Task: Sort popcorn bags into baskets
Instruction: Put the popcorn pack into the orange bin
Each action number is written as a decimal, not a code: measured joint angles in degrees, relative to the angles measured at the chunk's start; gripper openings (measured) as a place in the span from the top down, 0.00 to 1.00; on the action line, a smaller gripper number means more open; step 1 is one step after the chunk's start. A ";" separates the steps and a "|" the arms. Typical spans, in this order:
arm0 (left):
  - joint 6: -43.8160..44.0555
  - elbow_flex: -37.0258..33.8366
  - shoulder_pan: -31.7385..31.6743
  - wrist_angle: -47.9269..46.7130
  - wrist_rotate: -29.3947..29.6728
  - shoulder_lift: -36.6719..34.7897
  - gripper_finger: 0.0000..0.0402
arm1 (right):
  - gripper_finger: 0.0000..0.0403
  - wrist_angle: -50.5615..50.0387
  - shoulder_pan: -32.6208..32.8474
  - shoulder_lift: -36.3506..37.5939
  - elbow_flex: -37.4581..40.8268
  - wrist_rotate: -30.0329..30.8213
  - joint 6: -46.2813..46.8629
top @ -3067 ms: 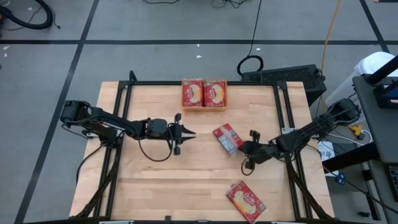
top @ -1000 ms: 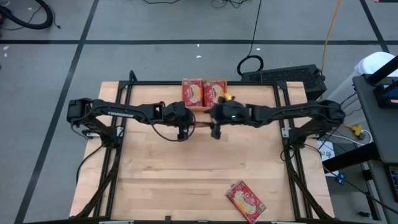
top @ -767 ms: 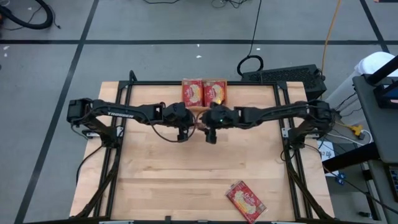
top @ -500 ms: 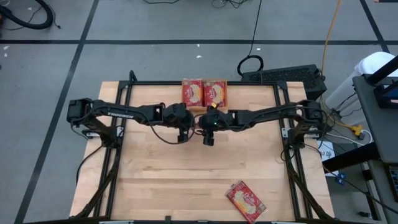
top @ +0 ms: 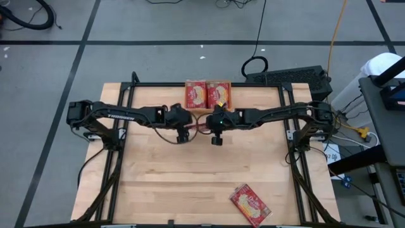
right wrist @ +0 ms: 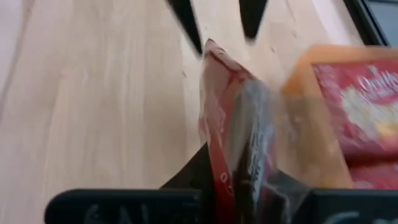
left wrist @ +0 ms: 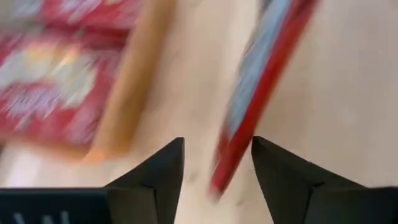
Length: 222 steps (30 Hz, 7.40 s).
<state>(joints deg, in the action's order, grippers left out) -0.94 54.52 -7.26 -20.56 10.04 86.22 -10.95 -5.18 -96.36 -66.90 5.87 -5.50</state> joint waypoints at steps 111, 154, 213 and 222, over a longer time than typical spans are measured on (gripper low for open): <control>7.44 -22.43 -3.48 36.46 -16.70 -14.32 0.86 | 0.96 23.71 -5.02 5.77 5.12 -11.43 6.33; 14.66 -22.40 6.70 38.64 -6.88 -13.47 0.56 | 0.96 15.78 -44.03 -0.57 5.16 -46.70 9.34; 10.75 -22.40 6.61 38.82 -6.88 -13.47 0.60 | 0.90 9.84 -30.98 -4.83 5.19 -5.82 2.89; 10.97 -22.40 6.72 38.80 -6.90 -13.47 0.63 | 0.98 7.60 -31.48 -4.95 5.14 -5.99 2.88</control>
<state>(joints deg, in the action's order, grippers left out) 10.02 32.12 -0.54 18.24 3.14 72.75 -3.35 -36.67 -101.31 -61.76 -0.12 -2.62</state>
